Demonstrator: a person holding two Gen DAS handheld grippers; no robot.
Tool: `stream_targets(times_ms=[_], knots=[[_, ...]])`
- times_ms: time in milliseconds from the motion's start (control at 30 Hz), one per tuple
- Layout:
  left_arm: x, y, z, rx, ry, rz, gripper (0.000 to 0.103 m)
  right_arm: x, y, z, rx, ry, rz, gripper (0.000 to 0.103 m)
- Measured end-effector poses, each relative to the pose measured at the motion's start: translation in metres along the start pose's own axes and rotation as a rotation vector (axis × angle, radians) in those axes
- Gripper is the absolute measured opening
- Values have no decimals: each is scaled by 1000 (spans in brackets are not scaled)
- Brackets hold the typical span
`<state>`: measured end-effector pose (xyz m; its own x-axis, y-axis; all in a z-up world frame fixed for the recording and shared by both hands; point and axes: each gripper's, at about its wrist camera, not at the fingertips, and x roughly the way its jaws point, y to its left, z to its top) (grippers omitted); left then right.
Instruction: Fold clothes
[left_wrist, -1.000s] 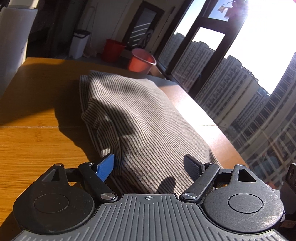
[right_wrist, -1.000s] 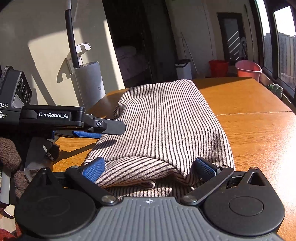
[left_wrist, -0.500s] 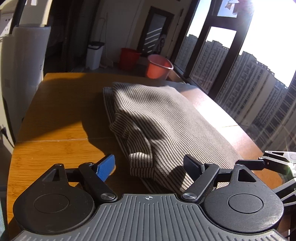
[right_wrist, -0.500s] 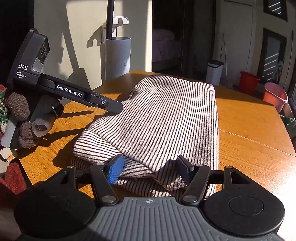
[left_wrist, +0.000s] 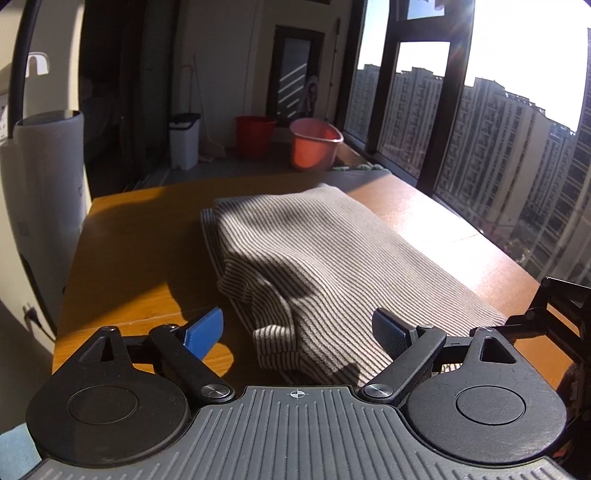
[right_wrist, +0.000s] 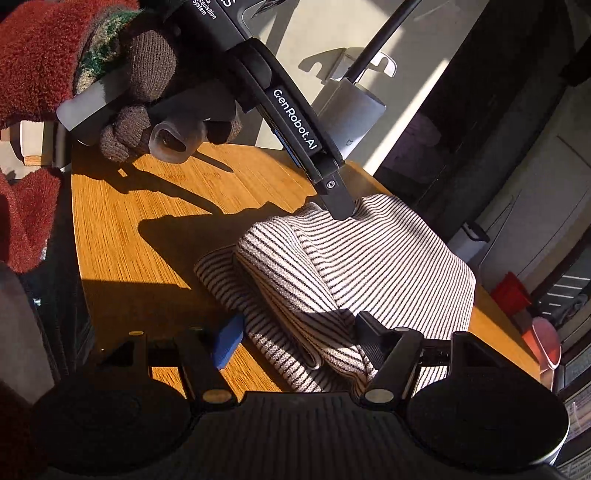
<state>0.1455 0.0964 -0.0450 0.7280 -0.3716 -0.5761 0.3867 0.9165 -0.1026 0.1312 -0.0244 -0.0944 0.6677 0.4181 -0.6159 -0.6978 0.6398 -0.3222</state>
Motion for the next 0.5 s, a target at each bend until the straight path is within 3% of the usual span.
stream_targets(times_ms=[133, 267, 500], knots=[[-27, 5, -5, 83, -28, -19, 97, 11, -49, 2, 345, 32, 131, 45], [-28, -12, -21, 277, -24, -44, 100, 20, -94, 3, 661, 61, 255, 42], [-21, -47, -50, 622, -20, -71, 100, 20, -106, -6, 753, 66, 321, 42]])
